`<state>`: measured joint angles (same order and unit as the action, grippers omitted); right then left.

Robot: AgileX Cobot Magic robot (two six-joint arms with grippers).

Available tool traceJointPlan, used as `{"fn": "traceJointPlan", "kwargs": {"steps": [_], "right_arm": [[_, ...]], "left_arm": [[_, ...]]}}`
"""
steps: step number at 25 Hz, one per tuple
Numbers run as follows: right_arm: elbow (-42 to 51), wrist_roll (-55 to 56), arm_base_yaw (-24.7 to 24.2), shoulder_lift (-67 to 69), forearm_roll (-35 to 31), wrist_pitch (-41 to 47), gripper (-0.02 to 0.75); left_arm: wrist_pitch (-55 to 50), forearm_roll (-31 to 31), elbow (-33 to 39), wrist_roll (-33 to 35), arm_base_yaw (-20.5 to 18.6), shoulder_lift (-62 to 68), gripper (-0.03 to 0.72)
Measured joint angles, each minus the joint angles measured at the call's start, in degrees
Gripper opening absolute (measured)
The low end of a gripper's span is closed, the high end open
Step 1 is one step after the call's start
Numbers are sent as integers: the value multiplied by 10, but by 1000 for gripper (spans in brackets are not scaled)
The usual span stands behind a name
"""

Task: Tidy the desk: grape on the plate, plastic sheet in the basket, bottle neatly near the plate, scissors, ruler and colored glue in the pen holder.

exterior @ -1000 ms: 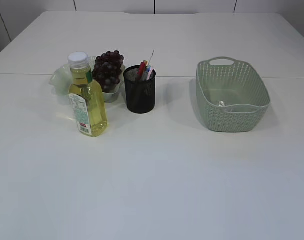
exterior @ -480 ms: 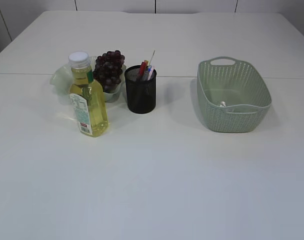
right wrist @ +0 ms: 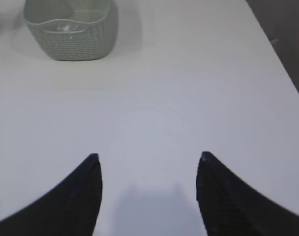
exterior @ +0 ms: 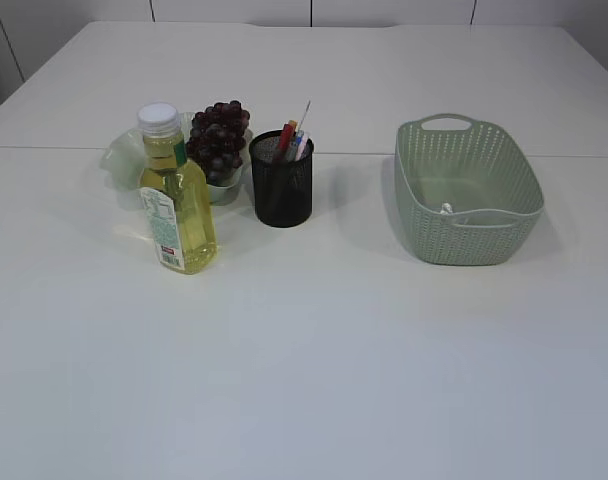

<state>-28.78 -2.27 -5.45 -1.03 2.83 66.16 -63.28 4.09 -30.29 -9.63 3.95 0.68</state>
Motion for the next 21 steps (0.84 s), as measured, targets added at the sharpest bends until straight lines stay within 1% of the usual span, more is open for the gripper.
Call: {"fn": "traceJointPlan", "kwargs": {"steps": [2,7,21], "right_arm": [[1,-22,0,0,-18,0,477],[1,-30,0,0,-28,0,477],[1,-30,-1,0,-28,0,477]], "left_arm": [[0,-9,0,20,0,0,358],[0,-44,0,74,0,0,330],[0,-48,0,84,0,0,255]]}}
